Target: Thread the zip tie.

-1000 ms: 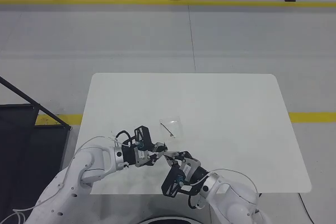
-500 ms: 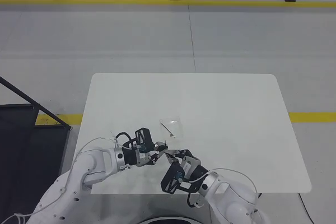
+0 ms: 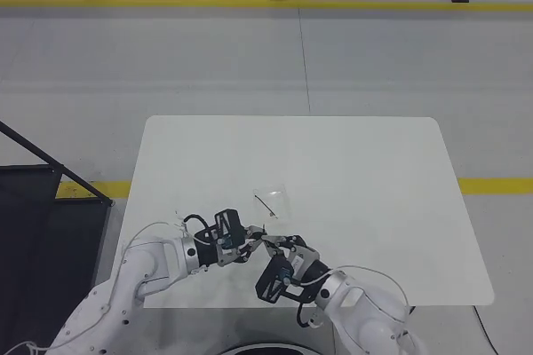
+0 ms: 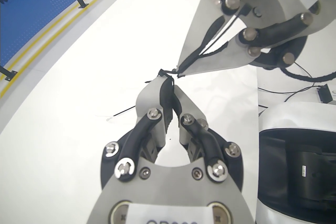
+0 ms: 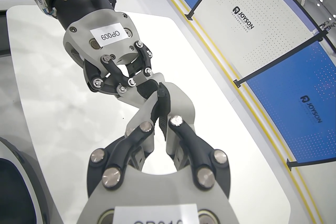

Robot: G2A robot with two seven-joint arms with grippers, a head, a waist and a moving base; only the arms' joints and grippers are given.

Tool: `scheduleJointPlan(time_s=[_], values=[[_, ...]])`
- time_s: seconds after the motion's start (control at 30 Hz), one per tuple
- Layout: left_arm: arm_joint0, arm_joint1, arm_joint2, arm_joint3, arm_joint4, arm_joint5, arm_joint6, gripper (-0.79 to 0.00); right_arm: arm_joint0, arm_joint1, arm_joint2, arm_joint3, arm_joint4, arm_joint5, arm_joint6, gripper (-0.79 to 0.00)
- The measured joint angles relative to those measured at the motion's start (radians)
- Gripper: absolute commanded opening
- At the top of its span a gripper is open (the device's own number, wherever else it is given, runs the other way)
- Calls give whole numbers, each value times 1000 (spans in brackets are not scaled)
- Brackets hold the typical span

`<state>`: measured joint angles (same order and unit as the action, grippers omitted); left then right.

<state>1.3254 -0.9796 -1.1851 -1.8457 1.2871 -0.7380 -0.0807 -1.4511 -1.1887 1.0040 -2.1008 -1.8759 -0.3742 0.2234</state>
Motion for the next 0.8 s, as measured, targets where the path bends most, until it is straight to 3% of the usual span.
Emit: scheduleJointPlan(time_s=[0.03,0.07,0.1,0.17,0.2,0.27,0.5,0.63,0.8], values=[[1,0,0,1,2,1,4,-785,0,0,-1,0,1,1,1,-785],[2,0,0,3,3,3,6,-785,0,-1,-1,0,1,2,2,-720],[2,-1,-1,4,3,5,8,-785,0,-1,-1,0,2,3,2,-508],[1,-2,-2,9,-2,12,10,-785,-1,-1,2,0,6,6,1,-317],[0,-2,-3,11,-6,16,11,-785,-1,-1,4,-1,9,6,0,-231],[-2,-3,-5,15,-15,27,13,-785,-3,-1,9,-2,14,7,-2,-157],[1,-6,-23,13,-21,69,47,-785,-14,2,40,3,57,-13,-30,-117],[10,-6,-34,12,-41,62,85,-785,0,4,61,28,131,-78,-22,-111],[10,-6,-49,18,-93,24,105,-785,62,-2,69,91,242,-135,35,-194]])
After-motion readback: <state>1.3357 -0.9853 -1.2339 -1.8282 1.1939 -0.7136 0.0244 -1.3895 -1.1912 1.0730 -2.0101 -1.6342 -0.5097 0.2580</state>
